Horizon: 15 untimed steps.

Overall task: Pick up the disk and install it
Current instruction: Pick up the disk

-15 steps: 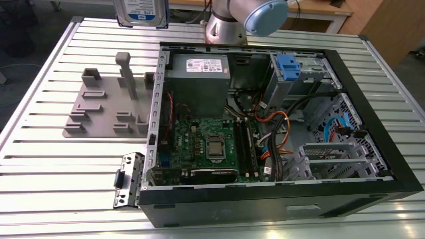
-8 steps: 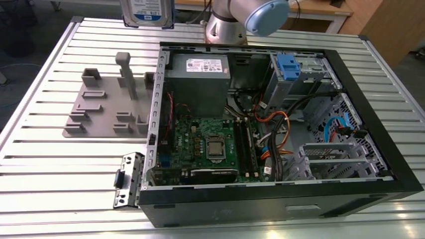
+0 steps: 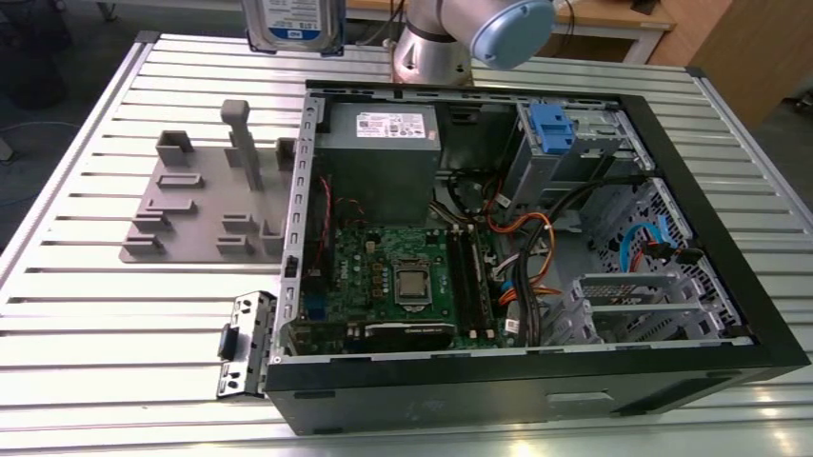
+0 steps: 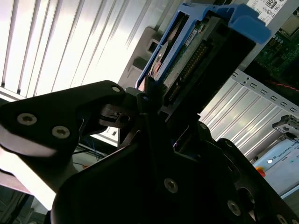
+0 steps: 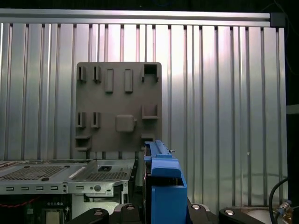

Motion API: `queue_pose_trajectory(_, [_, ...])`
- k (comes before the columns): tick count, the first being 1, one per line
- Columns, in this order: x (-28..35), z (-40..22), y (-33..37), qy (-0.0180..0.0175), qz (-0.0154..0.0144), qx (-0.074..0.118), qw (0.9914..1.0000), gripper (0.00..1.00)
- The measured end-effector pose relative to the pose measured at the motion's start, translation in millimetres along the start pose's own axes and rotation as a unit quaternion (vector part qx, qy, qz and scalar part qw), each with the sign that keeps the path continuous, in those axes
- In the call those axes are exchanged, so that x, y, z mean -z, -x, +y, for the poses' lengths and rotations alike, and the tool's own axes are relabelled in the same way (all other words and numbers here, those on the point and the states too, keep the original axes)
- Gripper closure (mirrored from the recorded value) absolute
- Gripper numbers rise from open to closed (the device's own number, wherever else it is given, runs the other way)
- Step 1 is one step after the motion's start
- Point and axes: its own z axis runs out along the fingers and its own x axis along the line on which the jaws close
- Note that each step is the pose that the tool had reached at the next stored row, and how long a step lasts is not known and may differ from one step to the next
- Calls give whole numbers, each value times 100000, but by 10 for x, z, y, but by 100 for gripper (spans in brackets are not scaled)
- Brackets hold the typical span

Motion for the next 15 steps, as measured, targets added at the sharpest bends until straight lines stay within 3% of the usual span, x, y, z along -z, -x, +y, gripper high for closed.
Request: queue_pose_trajectory(15, [7, -245, 2, 11, 0, 0, 100000, 64])
